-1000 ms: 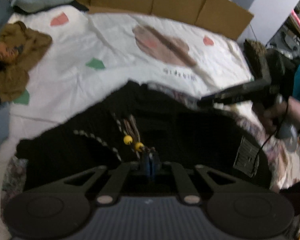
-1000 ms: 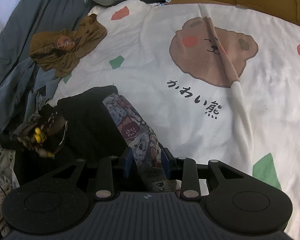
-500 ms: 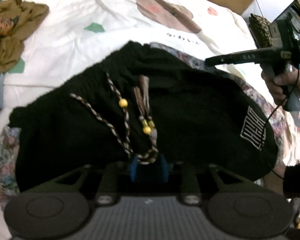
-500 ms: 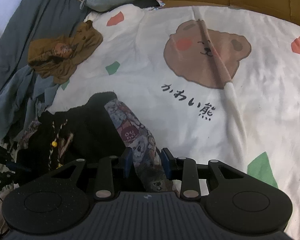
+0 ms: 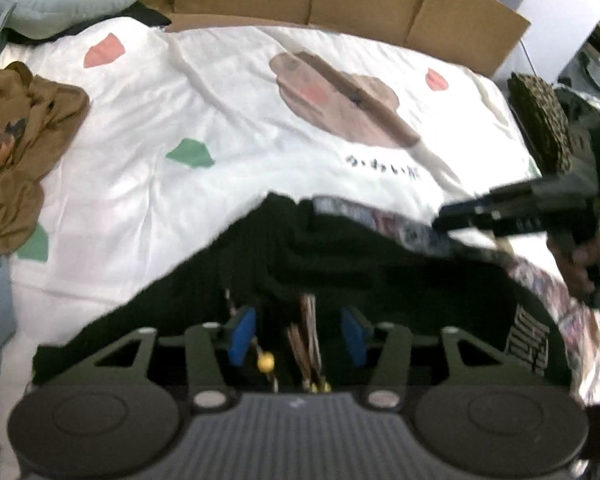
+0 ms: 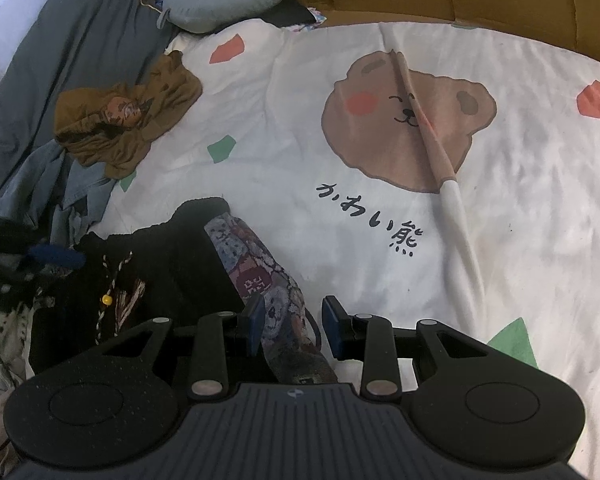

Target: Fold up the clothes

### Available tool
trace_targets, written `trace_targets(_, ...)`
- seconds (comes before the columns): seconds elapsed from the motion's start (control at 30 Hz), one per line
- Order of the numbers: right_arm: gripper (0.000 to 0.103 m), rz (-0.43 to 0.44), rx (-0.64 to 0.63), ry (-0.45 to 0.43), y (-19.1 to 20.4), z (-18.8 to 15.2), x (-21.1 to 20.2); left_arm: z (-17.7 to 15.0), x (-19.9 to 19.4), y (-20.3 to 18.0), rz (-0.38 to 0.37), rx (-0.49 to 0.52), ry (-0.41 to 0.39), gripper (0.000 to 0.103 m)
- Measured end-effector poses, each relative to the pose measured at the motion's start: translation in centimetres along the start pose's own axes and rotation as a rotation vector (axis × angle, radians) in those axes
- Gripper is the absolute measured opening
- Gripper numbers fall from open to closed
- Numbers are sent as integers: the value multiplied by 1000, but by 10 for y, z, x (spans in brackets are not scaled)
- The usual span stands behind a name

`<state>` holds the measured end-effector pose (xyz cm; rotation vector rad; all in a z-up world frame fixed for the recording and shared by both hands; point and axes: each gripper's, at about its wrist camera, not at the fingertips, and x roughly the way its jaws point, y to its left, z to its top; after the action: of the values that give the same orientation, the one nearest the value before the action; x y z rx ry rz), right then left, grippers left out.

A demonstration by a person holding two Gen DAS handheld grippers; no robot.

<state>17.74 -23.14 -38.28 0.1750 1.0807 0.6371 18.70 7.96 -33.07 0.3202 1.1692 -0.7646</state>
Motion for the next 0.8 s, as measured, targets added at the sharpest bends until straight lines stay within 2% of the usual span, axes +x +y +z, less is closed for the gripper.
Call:
trace_targets(0.27,35,1,-19,37,1,-5,4,35,33,13,-9,-17,-31,54)
trace_targets(0.4,35,-3,-19,38,1,-5,5,50,52,13,3,-10,-45,61)
trace_targets(0.63,35,4,-30,37,4,1,10,69,84,22,-29,-92,-49,61)
trace_targets(0.77,33,-14,-38,32,6,3,18,69,93,29,-59,-187,-18,53)
trace_targets(0.8,27,-30,-42,27,6,3,20,68,94,30,-66,-215,-7,47)
